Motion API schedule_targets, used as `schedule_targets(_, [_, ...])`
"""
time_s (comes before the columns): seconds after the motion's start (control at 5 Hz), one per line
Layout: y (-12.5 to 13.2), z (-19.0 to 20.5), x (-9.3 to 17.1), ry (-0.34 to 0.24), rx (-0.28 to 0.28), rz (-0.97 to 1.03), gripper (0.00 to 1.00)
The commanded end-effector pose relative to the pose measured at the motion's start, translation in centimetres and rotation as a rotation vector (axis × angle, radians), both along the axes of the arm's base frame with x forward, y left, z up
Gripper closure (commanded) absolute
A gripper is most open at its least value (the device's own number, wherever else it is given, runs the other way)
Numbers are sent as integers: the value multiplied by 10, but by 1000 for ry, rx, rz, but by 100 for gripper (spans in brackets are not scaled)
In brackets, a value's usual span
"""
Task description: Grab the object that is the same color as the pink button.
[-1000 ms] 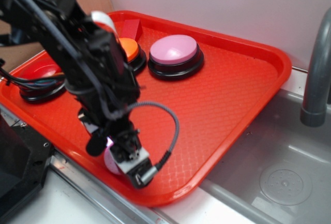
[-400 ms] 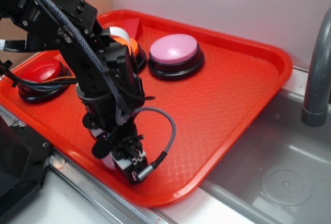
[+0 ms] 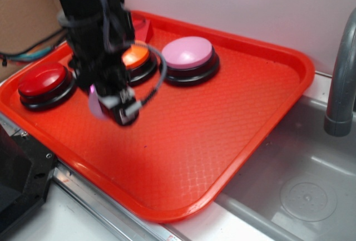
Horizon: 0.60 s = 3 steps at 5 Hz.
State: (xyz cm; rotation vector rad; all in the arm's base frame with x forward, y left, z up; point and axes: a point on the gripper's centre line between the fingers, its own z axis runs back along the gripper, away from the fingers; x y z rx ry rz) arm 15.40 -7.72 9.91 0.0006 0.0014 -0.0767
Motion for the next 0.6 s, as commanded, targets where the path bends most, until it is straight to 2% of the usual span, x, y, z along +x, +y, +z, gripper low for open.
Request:
schedule_targets(0.0, [46, 80, 13, -179, -60, 156, 100])
schedule_targets(0.2, [60, 91, 13, -202, -111, 190, 100])
schedule_targets(0.4, [55, 80, 21, -162, -46, 164, 100])
